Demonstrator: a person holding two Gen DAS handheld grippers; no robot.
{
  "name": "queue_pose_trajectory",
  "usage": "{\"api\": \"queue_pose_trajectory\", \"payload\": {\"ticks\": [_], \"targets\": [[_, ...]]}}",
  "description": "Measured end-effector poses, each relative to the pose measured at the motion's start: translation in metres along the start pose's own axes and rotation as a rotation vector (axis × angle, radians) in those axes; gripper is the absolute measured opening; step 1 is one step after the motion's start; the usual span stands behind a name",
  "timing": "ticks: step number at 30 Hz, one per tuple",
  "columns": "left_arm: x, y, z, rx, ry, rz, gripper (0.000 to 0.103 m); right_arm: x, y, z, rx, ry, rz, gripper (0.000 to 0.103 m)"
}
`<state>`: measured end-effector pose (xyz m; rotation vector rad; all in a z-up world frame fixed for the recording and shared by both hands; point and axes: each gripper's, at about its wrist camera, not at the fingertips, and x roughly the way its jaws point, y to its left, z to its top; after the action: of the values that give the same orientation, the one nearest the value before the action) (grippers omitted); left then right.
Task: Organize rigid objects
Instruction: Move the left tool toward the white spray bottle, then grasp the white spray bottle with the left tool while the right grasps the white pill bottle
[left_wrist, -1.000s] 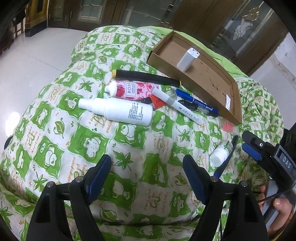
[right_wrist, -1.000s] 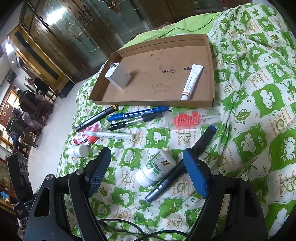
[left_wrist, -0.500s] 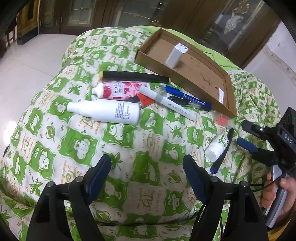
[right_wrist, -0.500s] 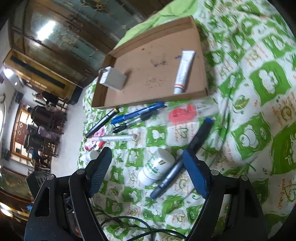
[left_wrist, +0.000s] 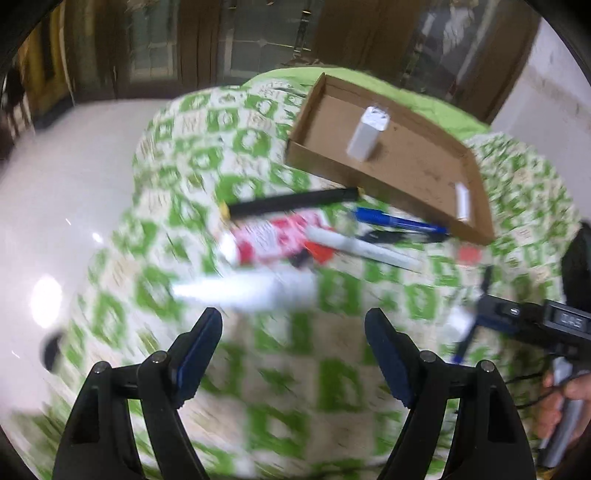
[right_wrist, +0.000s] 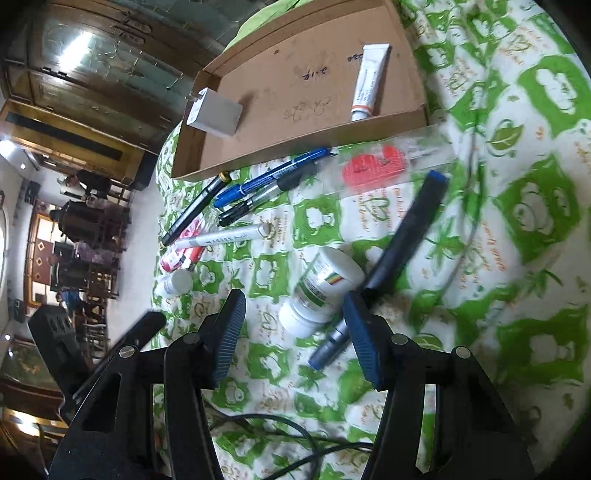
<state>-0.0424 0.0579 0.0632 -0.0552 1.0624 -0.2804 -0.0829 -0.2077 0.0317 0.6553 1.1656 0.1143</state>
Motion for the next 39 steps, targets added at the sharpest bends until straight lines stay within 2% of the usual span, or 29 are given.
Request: {"api": "queue_pose_trajectory", "payload": {"ticks": [2,4,7,12,18,19,20,23,28,30,31,32,34,39], "targets": [[0.011,0.009,0.011,0.025,0.029,0.052,0.080,0.010,0.003,0.002,-0.013,0.012,-0.014,0.055],[0.020,0.021,0.018,0.001,0.055,0.074,0.080,0.018,0.007,0.005,-0.029,0.022,-0.033,0.052],[0.024,0.033,0.018,-0.056,0.047,0.026,0.080,0.029,0.009,0.008,-0.043,0.040,-0.056,0.052],[0.030,0.031,0.020,-0.054,0.032,0.025,0.081,0.039,0.016,0.012,-0.074,0.049,-0.080,0.052],[0.037,0.031,0.017,-0.083,0.054,-0.025,0.084,0.056,0.023,0.013,-0.099,0.072,-0.108,0.052],[0.038,0.031,0.016,-0.087,0.059,-0.042,0.084,0.055,0.024,0.012,-0.106,0.070,-0.114,0.049],[0.039,0.031,0.014,-0.087,0.067,-0.055,0.083,0.055,0.024,0.011,-0.114,0.068,-0.119,0.041],[0.046,0.018,0.006,-0.025,0.131,-0.069,0.082,0.057,0.026,0.009,-0.128,0.070,-0.125,0.037],[0.039,-0.015,-0.007,0.124,0.163,-0.108,0.079,0.057,0.025,0.008,-0.132,0.071,-0.117,0.036],[0.038,-0.023,-0.009,0.160,0.157,-0.087,0.067,0.057,0.023,0.008,-0.124,0.070,-0.112,0.036],[0.038,-0.025,-0.010,0.166,0.157,-0.077,0.057,0.056,0.022,0.008,-0.124,0.068,-0.112,0.036],[0.039,-0.026,-0.009,0.165,0.157,-0.074,0.052,0.055,0.022,0.008,-0.125,0.068,-0.112,0.036],[0.040,-0.029,-0.007,0.163,0.157,-0.080,0.052,0.052,0.020,0.008,-0.128,0.067,-0.114,0.036],[0.052,-0.051,0.006,0.232,0.161,-0.026,0.055,0.050,0.019,0.007,-0.126,0.067,-0.114,0.036]]}}
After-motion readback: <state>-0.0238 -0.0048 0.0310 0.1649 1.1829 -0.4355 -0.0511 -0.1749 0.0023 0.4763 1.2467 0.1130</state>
